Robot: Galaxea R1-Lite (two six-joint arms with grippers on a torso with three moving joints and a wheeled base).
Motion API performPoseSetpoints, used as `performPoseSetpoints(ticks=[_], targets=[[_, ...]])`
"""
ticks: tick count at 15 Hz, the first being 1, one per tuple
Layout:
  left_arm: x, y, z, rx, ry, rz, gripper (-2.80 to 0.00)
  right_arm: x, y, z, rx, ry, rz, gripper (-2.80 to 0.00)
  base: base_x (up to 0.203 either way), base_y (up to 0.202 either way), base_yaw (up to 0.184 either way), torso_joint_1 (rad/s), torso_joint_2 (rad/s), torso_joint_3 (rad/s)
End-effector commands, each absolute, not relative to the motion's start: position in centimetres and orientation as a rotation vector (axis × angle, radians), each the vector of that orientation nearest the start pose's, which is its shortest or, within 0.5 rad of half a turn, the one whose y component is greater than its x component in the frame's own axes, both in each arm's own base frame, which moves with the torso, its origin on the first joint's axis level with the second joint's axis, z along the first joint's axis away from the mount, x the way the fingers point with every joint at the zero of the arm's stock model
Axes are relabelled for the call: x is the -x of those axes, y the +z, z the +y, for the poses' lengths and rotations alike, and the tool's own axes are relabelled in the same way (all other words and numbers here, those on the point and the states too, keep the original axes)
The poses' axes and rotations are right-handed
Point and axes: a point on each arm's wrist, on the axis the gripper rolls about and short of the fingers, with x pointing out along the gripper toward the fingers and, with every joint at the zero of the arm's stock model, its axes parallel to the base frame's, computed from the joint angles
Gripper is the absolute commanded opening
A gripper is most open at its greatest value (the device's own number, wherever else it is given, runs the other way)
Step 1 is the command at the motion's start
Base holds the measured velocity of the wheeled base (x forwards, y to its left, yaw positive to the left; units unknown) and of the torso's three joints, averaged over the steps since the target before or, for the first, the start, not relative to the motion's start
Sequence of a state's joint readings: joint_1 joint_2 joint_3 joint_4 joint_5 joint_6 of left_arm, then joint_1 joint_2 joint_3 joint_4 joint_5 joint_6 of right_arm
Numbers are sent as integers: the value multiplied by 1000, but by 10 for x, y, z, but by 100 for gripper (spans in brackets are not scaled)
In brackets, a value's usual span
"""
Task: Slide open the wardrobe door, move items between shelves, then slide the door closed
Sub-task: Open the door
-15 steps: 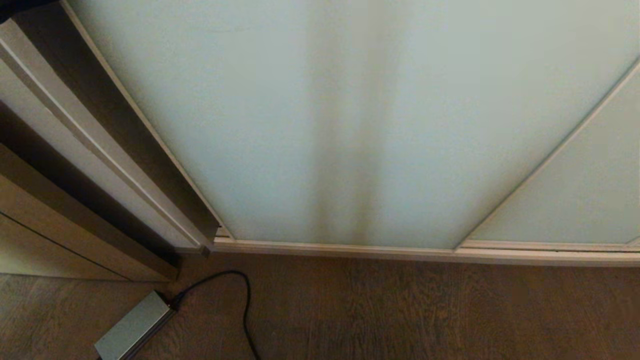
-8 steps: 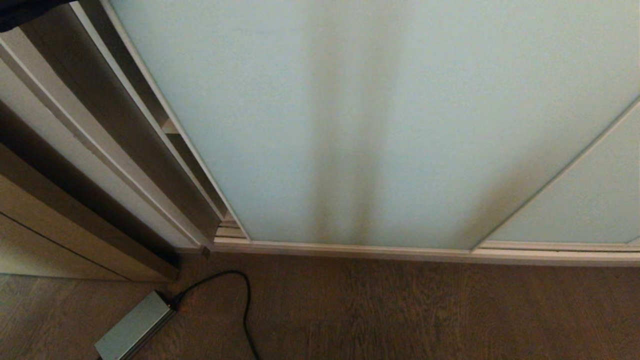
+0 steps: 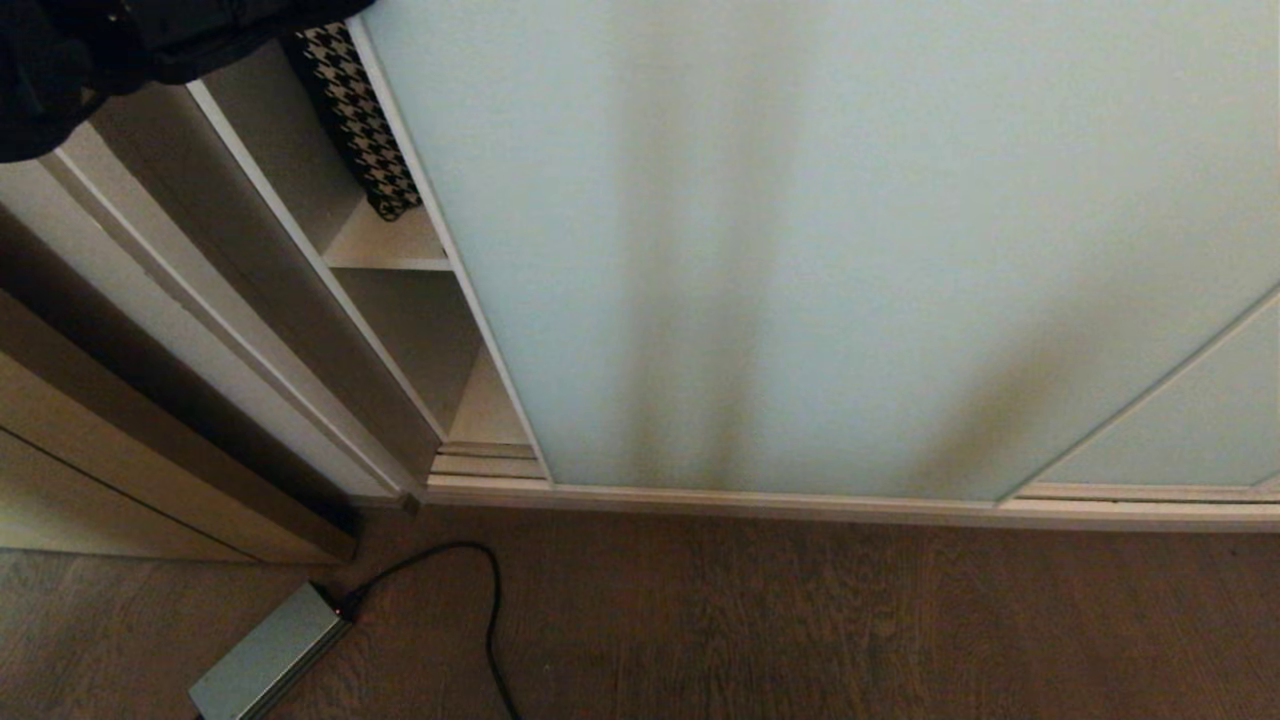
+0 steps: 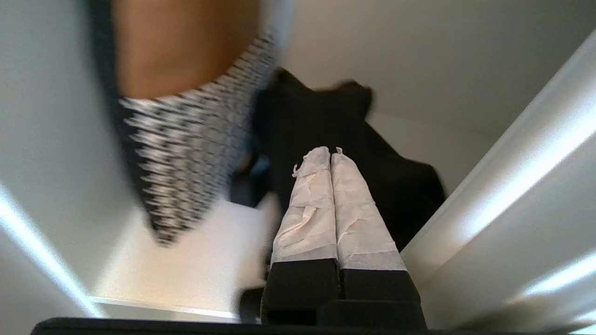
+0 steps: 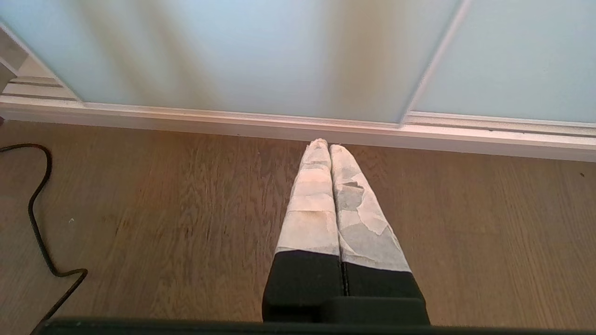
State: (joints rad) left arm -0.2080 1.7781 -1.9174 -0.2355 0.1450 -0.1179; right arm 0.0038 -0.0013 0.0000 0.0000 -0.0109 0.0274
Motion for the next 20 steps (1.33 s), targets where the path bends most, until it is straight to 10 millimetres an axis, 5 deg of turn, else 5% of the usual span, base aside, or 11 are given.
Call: performPoseSetpoints(ticks=[1,13,20], targets=[[-314,428,-80,192,-122,-354,-280,23,75,0,-28,-6,-4,-280,0,0,0,0,0,0],[-325,390,-179,168,-310,-253,-280,23,75,0,-28,-7,-3,-280,0,0,0,0,0,0],[-314,373,-233,174,-445,-225,-280,23,75,0,-28,-6,-5,-280,0,0,0,0,0,0]])
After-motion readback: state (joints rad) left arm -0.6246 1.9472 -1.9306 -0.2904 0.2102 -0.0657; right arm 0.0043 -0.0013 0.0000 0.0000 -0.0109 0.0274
